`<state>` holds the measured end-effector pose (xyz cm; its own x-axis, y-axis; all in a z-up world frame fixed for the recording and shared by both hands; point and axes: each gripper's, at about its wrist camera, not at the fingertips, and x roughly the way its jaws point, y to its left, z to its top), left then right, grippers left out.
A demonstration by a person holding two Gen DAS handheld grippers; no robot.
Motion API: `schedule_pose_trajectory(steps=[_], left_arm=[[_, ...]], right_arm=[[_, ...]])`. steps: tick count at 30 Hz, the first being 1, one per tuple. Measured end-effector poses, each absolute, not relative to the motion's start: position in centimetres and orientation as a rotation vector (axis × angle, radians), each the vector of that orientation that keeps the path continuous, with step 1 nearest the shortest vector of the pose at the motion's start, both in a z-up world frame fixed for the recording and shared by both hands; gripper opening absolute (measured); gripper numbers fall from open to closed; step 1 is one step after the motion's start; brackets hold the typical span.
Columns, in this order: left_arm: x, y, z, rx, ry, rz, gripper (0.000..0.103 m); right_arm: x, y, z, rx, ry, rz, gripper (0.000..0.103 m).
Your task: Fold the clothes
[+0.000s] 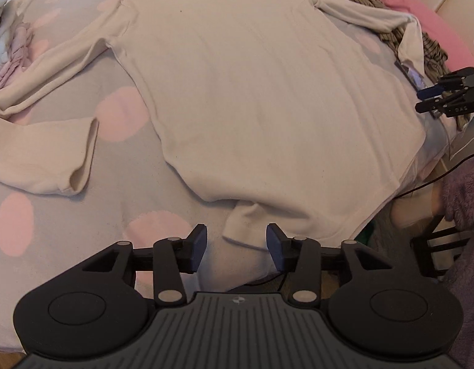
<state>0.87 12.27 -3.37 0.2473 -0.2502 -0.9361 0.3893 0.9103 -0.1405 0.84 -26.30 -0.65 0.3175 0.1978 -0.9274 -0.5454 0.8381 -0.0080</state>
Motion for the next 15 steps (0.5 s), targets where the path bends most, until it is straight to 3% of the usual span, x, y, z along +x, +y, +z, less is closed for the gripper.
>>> schedule_pose_trajectory(steps=[6,8,9,10,11,13,15], left_arm=[[1.8,11.3,-5.7,0.14,1.291,-0.441,0.041],[1.8,10.6,-6.4,0.157,1.291,-0.446,0.048],[1.8,10.2,-6.5,0.163,1.281,-0.45,0.053],[1.7,9.9,-6.6,0.172,1.273,-0.453,0.054],[1.5,9.5,-6.6,0.185,1.267,-0.456,0.054],[1.2,9.2,-6.4,0.217,1.257,-0.458,0.044],[1.1,9.3,-6.1,0.214,1.257,-0.457,0.017]], right_arm=[[1.7,-27.1,-2.4,-0.286,1.187,0.474,0.043],[2.1,-27.0,-3.0,-0.261,1.2,0.473,0.039],[2.1,-26.8,-3.2,-0.256,1.202,0.476,0.036],[2.0,-26.6,-3.2,-0.261,1.204,0.485,0.021],[1.8,-26.2,-3.0,-0.28,1.203,0.496,0.013],[1.3,-25.5,-2.7,-0.319,1.201,0.515,0.012],[0.9,-25.0,-2.2,-0.361,1.199,0.519,0.01]])
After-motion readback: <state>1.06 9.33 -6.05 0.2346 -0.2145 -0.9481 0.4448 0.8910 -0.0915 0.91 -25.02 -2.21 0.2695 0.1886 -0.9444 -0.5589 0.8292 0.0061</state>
